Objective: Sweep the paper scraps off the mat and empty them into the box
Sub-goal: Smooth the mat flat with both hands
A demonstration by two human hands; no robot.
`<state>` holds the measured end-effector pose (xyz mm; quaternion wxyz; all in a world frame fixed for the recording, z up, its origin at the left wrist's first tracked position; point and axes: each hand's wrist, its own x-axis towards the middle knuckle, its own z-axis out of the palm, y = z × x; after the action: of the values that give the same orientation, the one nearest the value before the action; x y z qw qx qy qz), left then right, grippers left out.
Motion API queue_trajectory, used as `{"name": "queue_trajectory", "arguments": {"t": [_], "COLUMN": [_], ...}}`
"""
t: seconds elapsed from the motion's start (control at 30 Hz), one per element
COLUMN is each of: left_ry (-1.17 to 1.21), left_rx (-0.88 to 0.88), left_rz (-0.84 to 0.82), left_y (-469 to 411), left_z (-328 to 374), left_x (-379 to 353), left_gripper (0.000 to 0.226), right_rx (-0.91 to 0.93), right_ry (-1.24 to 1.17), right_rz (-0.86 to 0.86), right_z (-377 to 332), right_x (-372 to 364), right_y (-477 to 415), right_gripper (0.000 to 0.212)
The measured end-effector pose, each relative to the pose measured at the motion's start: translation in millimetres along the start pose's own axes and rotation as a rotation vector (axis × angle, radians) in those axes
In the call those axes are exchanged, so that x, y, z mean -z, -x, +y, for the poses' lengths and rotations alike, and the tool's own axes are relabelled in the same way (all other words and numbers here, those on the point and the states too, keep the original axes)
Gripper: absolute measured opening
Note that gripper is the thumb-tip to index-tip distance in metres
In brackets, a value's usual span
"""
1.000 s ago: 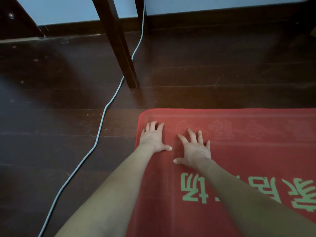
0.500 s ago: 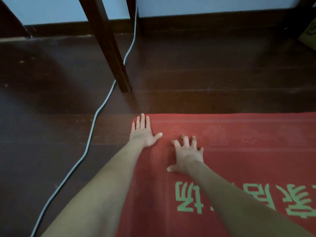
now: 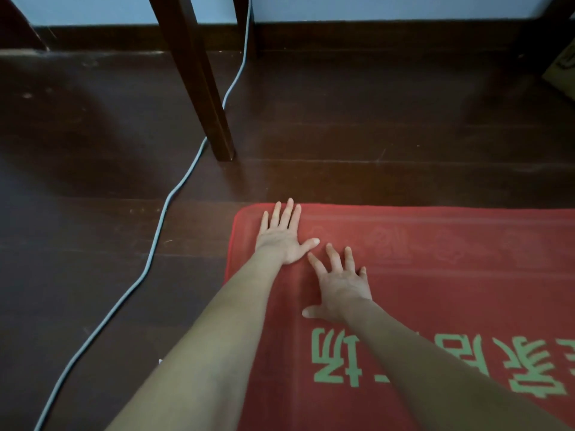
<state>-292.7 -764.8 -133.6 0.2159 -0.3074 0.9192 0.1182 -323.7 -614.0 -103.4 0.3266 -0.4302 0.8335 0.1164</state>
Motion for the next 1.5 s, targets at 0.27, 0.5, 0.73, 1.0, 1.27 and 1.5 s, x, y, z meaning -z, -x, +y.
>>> {"name": "queue_trajectory", "arguments": {"t": [0.27,0.5,0.73,1.0,1.27,1.5], "left_ry": [0.004,0.002,-0.014,-0.108,-0.250,-0.289], "left_rx": [0.154,0.161,0.261,-0.014,-0.345,-0.580], "left_rz": [-0.012,-0.063,-0.179,-0.162,-0.048,-0.044], "left_y": [21.0,35.1,33.8,40.8,59.0,128.6], "left_z": [-42.9,-43.9,-27.4,79.6,248.3,372.7], "left_x": [-3.9,-4.4,12.0,11.2,60.3,37.5], "left_gripper": [0.091,0.097,0.084,0.070,0.071,0.072], "right_rx": [0.004,0.033,0.059,-0.169,-0.382,-0.507], "right_ry": [-0.022,-0.037,-0.166,-0.289,-0.419,-0.551], "right_rz": [0.011,-0.008,-0.011,0.184,0.274,0.351], "right_z": [1.1,0.5,42.3,122.3,208.6,263.6], "right_x": [-1.2,0.9,9.8,-19.9,-33.8,-64.5], "right_y": [0.0,-1.0,25.0,85.3,164.4,227.9], "right_gripper": [0.113,0.114,0.090,0.072,0.071,0.071]}}
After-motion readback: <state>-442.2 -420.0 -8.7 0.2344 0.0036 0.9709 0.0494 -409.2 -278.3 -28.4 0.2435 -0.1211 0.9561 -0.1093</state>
